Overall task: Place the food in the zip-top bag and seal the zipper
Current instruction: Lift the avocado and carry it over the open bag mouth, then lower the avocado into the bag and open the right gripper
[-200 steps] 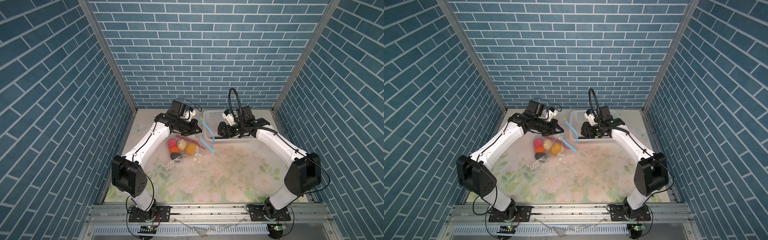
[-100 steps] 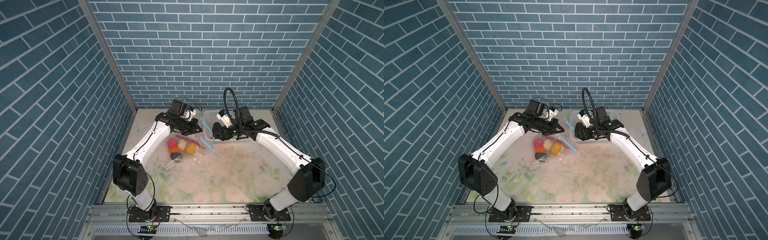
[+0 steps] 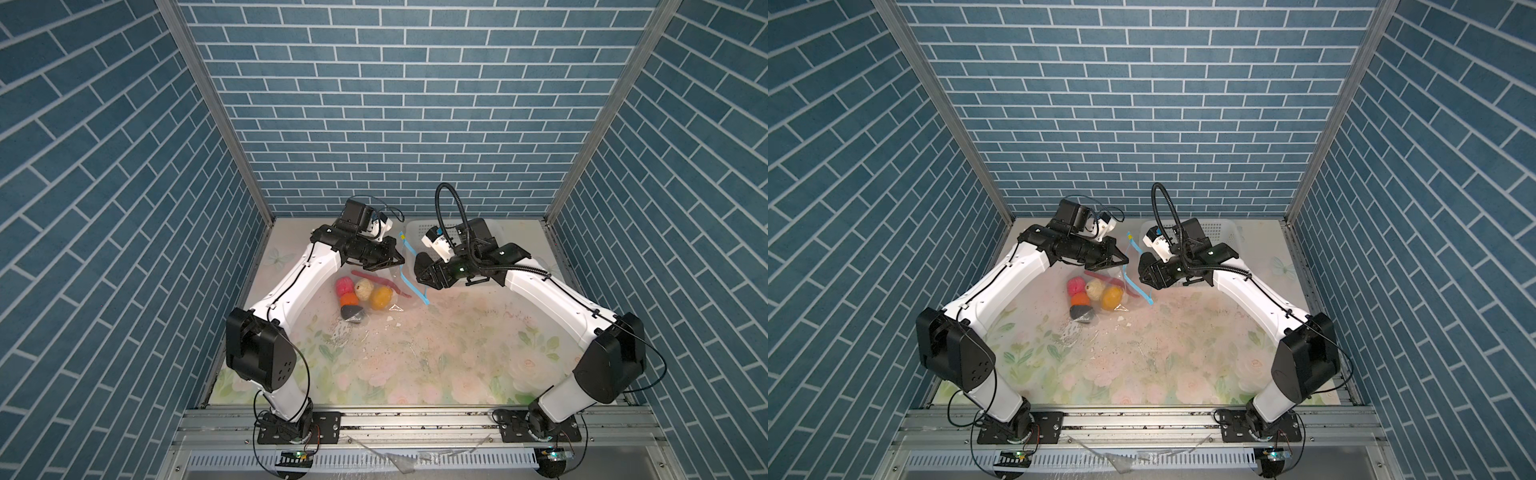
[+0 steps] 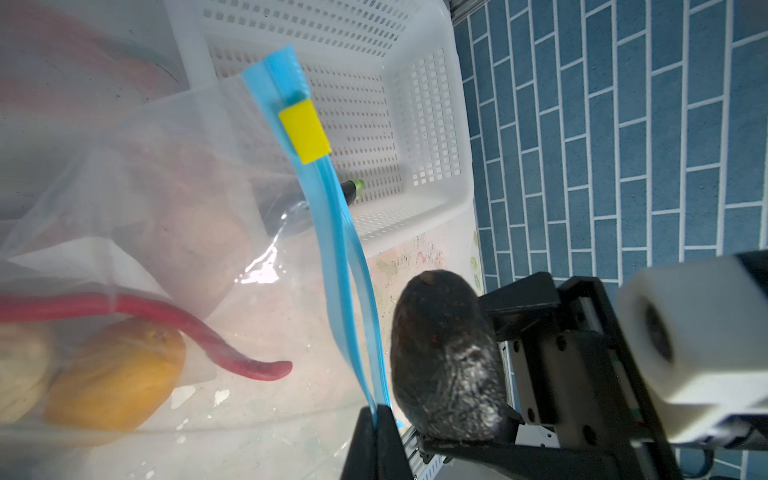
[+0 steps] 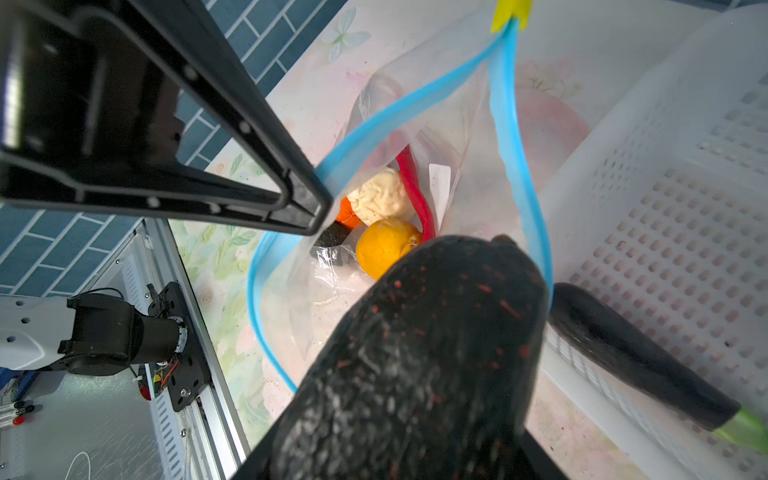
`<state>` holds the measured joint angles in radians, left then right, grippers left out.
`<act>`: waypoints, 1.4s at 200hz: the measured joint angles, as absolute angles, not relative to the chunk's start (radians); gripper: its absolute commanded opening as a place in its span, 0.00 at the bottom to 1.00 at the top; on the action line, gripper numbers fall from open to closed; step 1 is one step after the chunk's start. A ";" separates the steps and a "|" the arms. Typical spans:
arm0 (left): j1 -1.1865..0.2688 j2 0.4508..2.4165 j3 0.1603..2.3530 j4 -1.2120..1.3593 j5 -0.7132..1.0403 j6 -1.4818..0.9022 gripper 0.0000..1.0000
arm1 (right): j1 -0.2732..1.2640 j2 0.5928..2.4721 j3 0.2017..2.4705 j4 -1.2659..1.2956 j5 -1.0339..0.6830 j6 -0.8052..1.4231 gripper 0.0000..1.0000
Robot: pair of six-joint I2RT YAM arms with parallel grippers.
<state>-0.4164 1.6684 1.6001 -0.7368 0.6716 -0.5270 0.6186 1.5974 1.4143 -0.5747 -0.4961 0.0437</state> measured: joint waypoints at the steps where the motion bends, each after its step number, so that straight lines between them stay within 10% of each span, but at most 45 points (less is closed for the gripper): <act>1: -0.416 1.668 1.600 -0.736 0.672 -0.527 0.00 | 0.619 1.599 1.414 -0.575 -0.496 0.044 0.43; 280: -0.416 1.666 1.572 -0.711 0.678 -0.532 0.00 | 0.660 1.687 1.416 -0.606 -0.434 0.043 0.57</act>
<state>-0.4164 1.6661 1.5719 -0.7109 0.6777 -0.5316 0.6601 1.6871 1.4158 -0.6060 -0.4335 0.0433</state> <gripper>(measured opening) 0.045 0.615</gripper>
